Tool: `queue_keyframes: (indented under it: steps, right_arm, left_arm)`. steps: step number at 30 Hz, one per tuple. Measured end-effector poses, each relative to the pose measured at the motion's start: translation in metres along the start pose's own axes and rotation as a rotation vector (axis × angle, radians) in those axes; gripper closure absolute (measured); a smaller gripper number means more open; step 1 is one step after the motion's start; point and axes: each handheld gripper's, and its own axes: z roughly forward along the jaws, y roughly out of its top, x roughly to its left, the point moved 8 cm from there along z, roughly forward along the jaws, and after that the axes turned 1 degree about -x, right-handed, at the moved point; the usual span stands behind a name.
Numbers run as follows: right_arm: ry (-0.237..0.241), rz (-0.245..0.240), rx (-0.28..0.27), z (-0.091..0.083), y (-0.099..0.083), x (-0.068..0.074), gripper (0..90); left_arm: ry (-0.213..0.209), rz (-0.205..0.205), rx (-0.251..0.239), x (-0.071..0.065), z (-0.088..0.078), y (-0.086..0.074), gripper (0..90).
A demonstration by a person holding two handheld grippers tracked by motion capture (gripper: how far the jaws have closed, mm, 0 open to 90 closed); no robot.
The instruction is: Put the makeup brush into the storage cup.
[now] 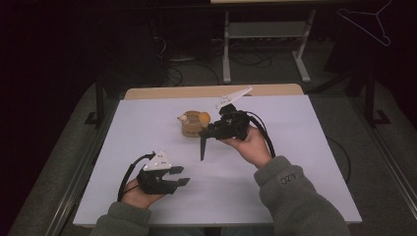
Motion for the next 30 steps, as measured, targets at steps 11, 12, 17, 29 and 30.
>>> queue_keyframes:
  steps: [11, 12, 17, 29, 30]
  right_arm:
    - [-0.045, -0.014, -0.01, 0.002, 0.037, -0.019, 70.7]
    - [-0.047, -0.008, -0.008, 0.003, 0.039, -0.02, 70.8]
    - [-0.064, -0.003, -0.013, 0.006, 0.054, -0.029, 70.8]
    - [-0.121, 0.017, -0.019, 0.012, 0.081, -0.055, 70.7]
    - [-0.128, 0.019, -0.025, 0.013, 0.084, -0.058, 70.7]
  left_arm:
    - [0.002, -0.005, -0.012, 0.002, 0.0, 0.0, 52.8]
    - [0.002, -0.009, -0.017, 0.002, 0.001, 0.0, 52.7]
    - [0.005, -0.009, -0.016, 0.003, 0.001, 0.0, 51.7]
    - [0.008, -0.009, -0.021, 0.006, 0.002, 0.0, 50.0]
    - [0.008, -0.011, -0.02, 0.006, 0.002, 0.0, 49.8]
